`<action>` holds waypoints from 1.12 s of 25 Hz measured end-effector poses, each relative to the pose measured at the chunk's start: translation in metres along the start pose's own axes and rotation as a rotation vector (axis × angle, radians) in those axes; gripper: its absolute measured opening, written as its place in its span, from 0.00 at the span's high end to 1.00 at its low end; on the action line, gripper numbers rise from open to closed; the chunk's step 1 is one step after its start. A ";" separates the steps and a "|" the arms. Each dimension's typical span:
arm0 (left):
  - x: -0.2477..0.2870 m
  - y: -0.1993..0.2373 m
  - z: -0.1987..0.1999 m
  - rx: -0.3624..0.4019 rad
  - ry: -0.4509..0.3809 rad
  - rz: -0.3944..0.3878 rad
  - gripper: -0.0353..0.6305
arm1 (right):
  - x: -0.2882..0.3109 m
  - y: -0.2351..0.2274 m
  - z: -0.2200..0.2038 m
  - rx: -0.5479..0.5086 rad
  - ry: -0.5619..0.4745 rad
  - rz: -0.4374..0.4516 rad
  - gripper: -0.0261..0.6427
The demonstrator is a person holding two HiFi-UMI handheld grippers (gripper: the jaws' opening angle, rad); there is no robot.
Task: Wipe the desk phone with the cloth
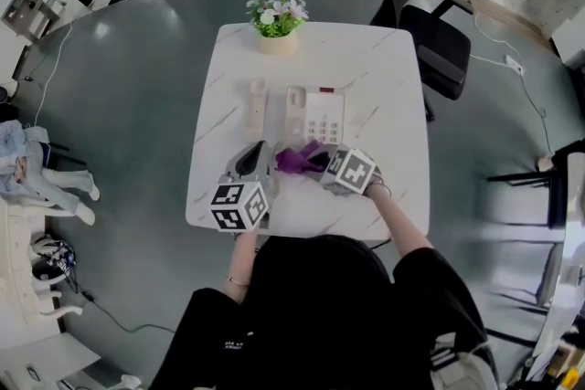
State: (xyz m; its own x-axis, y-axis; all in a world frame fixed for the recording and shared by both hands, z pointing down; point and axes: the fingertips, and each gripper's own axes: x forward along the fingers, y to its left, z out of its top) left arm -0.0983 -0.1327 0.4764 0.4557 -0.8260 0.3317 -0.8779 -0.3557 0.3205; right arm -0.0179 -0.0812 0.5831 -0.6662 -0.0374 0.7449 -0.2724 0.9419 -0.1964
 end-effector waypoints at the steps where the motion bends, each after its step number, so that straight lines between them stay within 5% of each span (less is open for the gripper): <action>1: 0.000 -0.001 0.001 0.003 -0.004 -0.003 0.95 | -0.002 -0.001 0.002 0.016 -0.022 0.001 0.91; 14: -0.007 -0.006 0.020 0.070 -0.069 -0.045 0.95 | -0.058 -0.025 0.043 0.279 -0.448 -0.057 0.91; 28: -0.020 -0.001 0.042 0.105 -0.152 -0.027 0.95 | -0.141 -0.056 0.067 0.333 -0.806 -0.303 0.91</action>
State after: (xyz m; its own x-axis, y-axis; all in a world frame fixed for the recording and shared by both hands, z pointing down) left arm -0.1129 -0.1346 0.4320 0.4590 -0.8693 0.1836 -0.8797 -0.4158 0.2306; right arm 0.0444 -0.1511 0.4462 -0.7816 -0.6054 0.1501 -0.6167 0.7138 -0.3319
